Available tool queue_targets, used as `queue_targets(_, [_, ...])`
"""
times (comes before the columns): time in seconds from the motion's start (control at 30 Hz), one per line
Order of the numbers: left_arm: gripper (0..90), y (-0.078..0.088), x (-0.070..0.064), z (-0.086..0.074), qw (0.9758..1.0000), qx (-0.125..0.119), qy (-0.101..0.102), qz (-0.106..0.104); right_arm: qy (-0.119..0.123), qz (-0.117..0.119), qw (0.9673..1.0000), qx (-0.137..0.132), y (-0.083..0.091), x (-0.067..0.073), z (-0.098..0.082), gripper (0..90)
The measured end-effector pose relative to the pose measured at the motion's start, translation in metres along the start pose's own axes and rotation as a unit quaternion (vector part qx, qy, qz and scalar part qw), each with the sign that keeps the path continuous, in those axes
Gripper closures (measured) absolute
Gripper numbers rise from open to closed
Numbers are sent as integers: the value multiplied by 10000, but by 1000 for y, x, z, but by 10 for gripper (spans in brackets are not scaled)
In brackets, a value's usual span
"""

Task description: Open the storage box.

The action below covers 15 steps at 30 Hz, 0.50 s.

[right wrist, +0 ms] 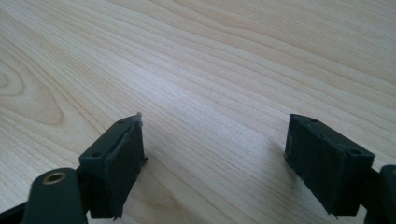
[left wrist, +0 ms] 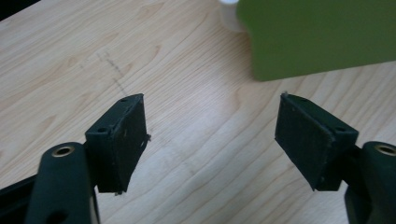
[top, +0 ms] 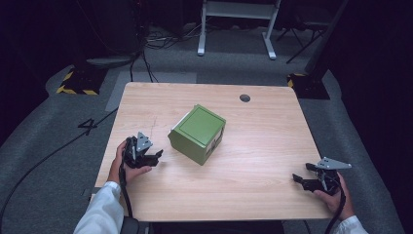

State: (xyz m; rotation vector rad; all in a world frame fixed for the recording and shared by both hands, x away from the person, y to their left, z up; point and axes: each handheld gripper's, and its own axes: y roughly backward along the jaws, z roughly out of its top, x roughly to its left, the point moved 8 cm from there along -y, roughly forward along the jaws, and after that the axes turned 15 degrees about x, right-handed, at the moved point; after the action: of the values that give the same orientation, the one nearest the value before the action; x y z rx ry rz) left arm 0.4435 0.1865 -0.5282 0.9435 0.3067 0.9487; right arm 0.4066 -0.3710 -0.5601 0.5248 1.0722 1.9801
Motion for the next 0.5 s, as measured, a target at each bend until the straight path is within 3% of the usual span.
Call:
queue_targets(0.1, [236, 4, -7, 5, 9998, -164, 10, -137, 9, -19, 10000, 1, 0, 0, 0, 200])
queue_targets(0.17, [235, 10, -14, 12, 9977, -229, 153, -614, 2, -9, 10000, -2, 0, 0, 0, 200])
queue_targets(0.2, [226, 17, -17, 18, 9948, -414, 377, -855, -8, 16, 10000, 1, 0, 0, 0, 198])
queue_targets(0.33, [222, 27, -14, 27, 9940, -602, 459, -788, 4, 42, 10000, 11, -1, 0, 2, 195])
queue_targets(0.4, [222, 30, -5, 32, 9948, -611, 510, -635, 28, 38, 10000, 12, -2, 0, 3, 194])
queue_targets(0.5, [229, 30, 7, 39, 9943, -650, 610, -581, 35, 37, 10000, 11, -2, 0, 3, 194])
